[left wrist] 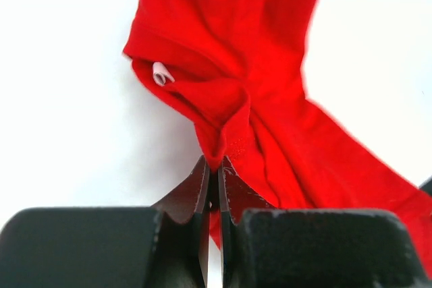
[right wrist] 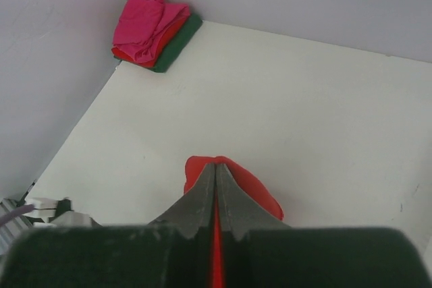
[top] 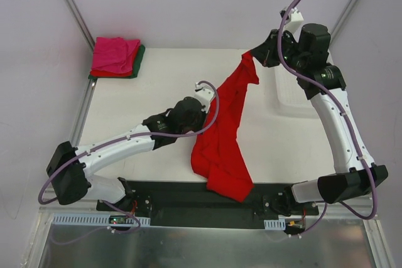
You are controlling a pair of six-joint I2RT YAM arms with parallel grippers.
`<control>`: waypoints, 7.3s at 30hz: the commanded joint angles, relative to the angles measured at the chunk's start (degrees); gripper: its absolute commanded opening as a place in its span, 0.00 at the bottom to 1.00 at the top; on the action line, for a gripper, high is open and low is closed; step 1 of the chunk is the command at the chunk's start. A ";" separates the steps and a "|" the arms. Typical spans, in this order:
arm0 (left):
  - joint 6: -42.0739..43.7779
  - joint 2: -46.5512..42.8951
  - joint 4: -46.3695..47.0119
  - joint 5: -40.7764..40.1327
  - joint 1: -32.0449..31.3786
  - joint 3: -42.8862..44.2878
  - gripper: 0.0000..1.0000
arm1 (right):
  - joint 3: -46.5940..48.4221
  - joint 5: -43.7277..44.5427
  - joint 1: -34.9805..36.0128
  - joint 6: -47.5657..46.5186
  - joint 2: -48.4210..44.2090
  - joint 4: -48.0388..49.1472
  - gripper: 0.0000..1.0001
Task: Fold and stack the t-shirts
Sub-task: Flatten out the tshirt
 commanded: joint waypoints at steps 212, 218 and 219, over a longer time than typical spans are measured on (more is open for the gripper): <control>-10.76 -22.33 -16.50 35.25 17.50 -16.77 0.24 | -23.70 12.93 3.72 12.02 -6.23 -13.38 0.01; -10.93 -19.60 -17.82 35.43 15.83 -15.54 0.55 | -22.04 20.75 4.16 12.10 -5.17 -17.25 0.03; -10.84 -19.51 -17.99 35.69 15.66 -15.27 0.68 | -21.94 22.33 4.16 12.28 -5.08 -17.51 0.07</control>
